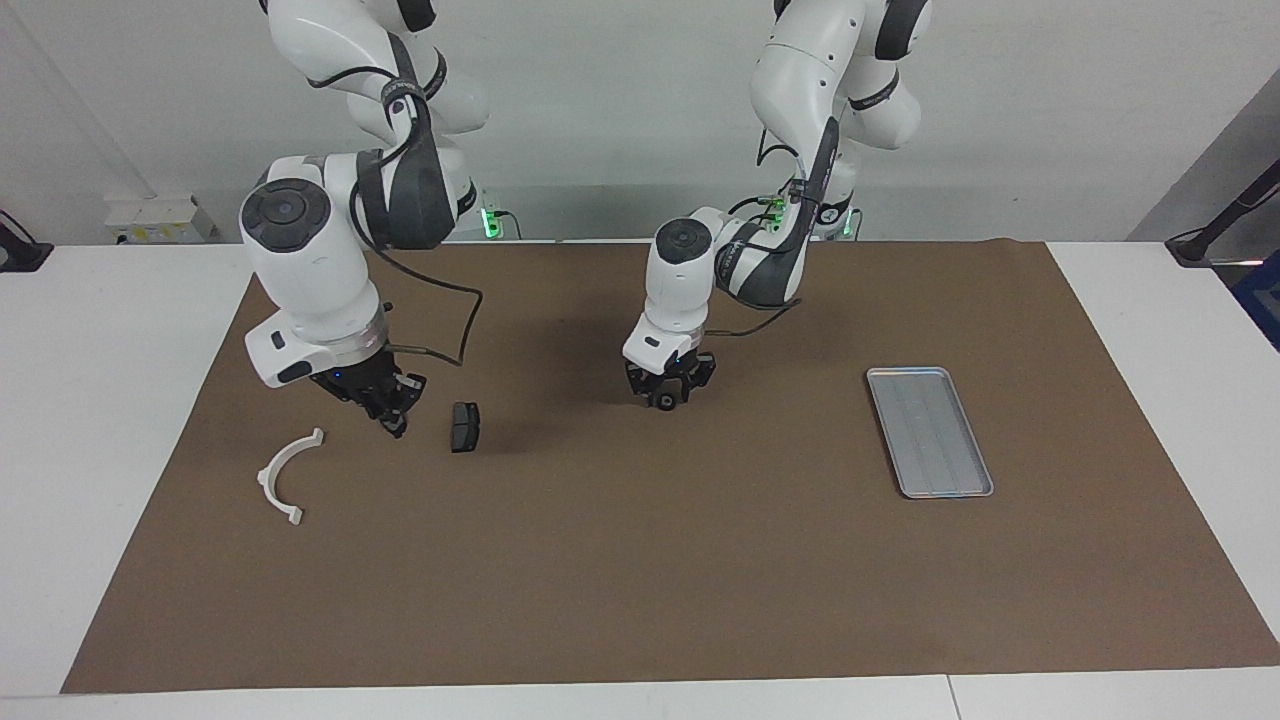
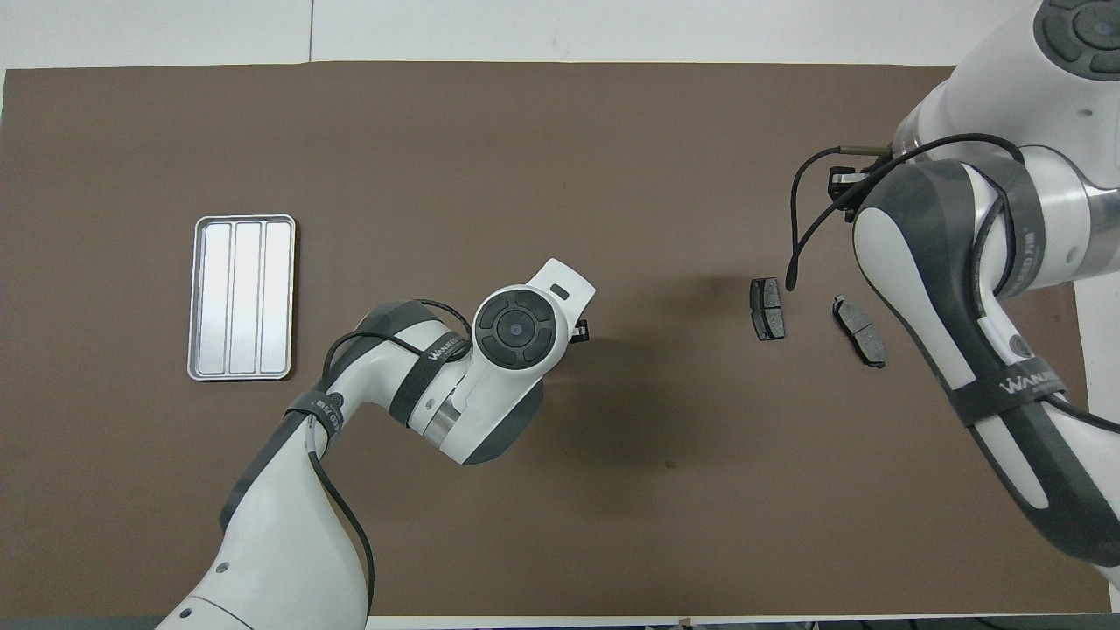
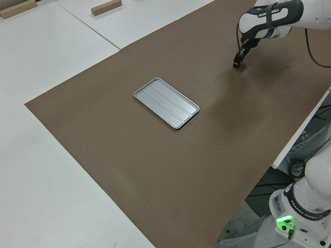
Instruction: Pick bearing gear from pile to tray
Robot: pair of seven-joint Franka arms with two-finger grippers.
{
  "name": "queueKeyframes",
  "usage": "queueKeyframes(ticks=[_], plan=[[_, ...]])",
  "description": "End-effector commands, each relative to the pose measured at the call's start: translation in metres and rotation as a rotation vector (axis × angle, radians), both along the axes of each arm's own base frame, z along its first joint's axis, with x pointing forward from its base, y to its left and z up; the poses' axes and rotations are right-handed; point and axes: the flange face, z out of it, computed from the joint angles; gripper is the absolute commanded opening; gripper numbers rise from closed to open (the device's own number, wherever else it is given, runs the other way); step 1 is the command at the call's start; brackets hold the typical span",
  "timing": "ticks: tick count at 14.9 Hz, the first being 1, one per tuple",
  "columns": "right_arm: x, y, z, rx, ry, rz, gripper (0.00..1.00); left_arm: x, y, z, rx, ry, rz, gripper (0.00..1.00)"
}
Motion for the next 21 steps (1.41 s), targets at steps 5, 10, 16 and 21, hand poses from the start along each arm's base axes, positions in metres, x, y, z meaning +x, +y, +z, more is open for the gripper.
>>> queueKeyframes(ticks=[5, 10, 16, 21], plan=[[-0.006, -0.001, 0.007, 0.004, 0.009, 0.033, 0.0, 0.0, 0.0, -0.005, 0.002, -0.016, -0.015, 0.53], [-0.006, 0.0, 0.007, 0.031, 0.01, 0.02, 0.0, 0.001, 0.0, -0.005, 0.001, -0.017, -0.015, 0.39], [-0.003, -0.014, 0.009, 0.25, 0.015, -0.1, 0.0, 0.002, -0.001, 0.0, 0.01, -0.009, -0.015, 0.24], [-0.003, -0.025, 0.009, 0.362, 0.028, -0.195, 0.0, 0.018, -0.002, 0.027, 0.063, -0.007, -0.027, 0.2]])
